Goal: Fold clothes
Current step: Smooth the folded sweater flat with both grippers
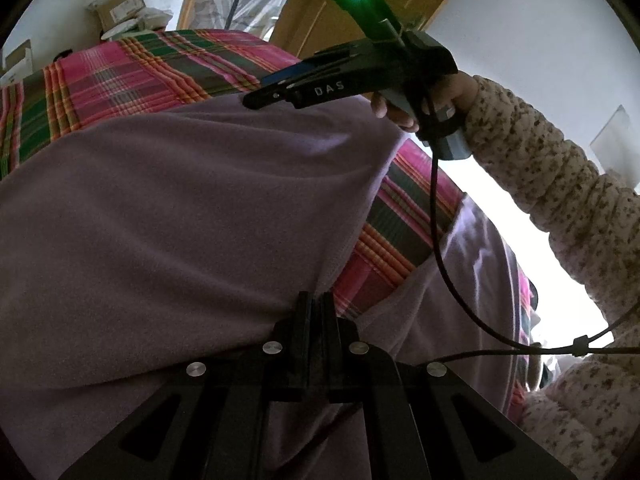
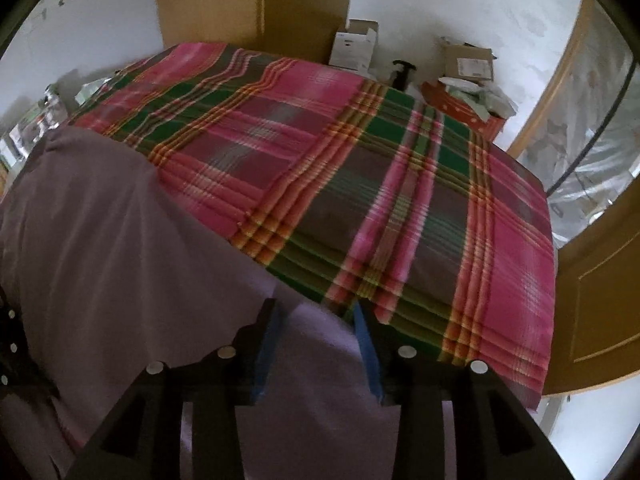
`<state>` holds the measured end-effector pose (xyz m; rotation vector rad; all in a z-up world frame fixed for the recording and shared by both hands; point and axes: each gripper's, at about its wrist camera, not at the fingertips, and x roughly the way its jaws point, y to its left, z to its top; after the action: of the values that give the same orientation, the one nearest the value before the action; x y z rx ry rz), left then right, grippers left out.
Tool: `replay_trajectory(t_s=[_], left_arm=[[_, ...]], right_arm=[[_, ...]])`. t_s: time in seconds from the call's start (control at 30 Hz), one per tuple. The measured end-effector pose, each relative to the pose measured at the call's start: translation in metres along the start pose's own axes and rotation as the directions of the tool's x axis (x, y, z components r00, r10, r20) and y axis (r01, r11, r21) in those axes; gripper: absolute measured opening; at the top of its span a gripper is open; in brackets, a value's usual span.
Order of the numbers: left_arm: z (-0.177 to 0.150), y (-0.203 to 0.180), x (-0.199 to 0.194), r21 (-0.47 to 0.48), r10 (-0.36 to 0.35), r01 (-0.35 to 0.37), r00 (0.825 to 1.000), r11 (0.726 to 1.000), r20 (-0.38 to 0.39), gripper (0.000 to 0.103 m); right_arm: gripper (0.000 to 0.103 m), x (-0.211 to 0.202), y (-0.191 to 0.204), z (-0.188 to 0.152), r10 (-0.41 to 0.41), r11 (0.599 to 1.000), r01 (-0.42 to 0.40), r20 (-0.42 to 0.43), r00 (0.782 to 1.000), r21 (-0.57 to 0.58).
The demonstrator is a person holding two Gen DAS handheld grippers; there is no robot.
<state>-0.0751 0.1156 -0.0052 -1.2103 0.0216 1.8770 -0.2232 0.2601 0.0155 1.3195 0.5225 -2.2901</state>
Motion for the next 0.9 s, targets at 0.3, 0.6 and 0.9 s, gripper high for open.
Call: replay_trajectory(t_s=[0.3, 0.6, 0.9], left_arm=[[0.002, 0.002, 0.003, -0.001, -0.005, 0.005, 1.0, 1.0, 0.002, 0.004], [0.002, 0.002, 0.0, 0.006, -0.004, 0.004, 1.0, 1.0, 0.004, 0.004], [0.002, 0.002, 0.001, -0.004, -0.003, 0.003, 1.0, 1.0, -0.001, 0.004]], right_arm=[[0.002, -0.001, 0.009, -0.003, 0.02, 1.0, -0.02, 0.02, 1.0, 0.002], [0.002, 0.009, 0.001, 0.009, -0.072, 0.994, 0.069, 0.037, 0.997, 0.08], [0.007, 0.002, -0.013, 0.006, -0.06, 0.983, 0.053, 0.037, 0.997, 0.174]])
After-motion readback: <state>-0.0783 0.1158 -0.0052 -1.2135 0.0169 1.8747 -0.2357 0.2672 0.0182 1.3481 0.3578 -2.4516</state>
